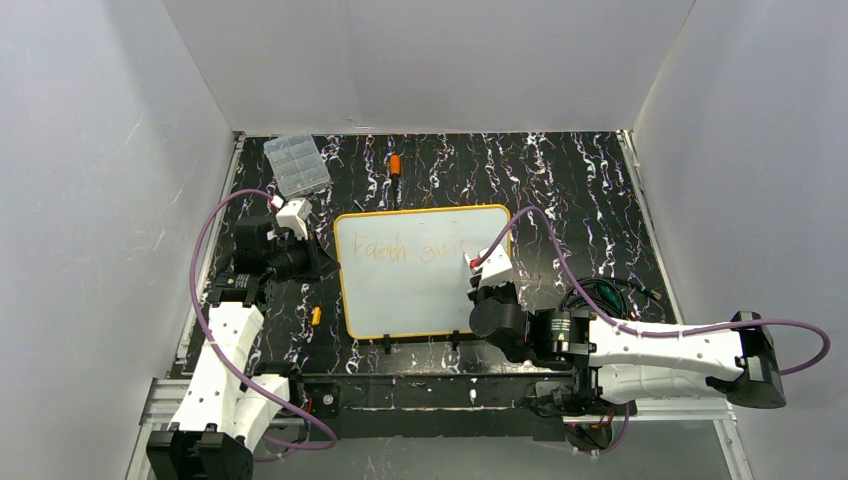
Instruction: Write a sentence on the whiteboard
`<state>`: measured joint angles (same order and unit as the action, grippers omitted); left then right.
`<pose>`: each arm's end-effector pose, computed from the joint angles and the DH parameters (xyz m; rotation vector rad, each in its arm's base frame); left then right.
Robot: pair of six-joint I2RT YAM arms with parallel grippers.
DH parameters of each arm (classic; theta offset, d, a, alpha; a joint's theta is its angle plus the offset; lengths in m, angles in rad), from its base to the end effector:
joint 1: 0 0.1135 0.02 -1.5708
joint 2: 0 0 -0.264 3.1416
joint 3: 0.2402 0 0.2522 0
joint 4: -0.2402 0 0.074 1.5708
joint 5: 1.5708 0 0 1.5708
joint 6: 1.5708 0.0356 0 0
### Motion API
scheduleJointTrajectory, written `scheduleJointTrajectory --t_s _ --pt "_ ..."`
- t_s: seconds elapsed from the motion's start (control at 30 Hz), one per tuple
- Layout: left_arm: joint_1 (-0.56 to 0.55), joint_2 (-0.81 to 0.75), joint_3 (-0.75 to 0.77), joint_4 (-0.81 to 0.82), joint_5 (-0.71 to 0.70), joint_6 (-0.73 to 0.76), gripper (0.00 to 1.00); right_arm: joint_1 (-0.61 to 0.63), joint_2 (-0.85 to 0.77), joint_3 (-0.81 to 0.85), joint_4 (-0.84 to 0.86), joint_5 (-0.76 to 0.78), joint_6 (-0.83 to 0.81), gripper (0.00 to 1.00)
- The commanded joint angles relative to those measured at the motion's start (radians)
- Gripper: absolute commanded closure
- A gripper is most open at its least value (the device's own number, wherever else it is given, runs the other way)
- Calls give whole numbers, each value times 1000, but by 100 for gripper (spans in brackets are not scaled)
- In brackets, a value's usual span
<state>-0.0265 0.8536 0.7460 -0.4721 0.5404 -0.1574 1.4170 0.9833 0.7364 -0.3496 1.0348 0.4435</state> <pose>0.1834 -0.0232 0.2886 0.1773 2.1268 -0.6869 0.0612 0.1951 0.2798 -0.3593 1.8295 0.1510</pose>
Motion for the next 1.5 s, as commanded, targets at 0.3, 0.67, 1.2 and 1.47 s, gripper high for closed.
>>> scheduleJointTrajectory --t_s 0.3,0.67,1.2,1.47 --pt "-1 -10 16 -14 5 1 93 -1 25 44 87 118 -105 99" --pt "0 -9 16 -14 6 1 93 -57 51 75 180 105 -212 99" --pt "0 -10 16 -13 5 1 93 -107 56 71 175 5 -197 99" --pt "0 -13 16 -13 5 1 93 -103 39 60 88 -28 -98 99"
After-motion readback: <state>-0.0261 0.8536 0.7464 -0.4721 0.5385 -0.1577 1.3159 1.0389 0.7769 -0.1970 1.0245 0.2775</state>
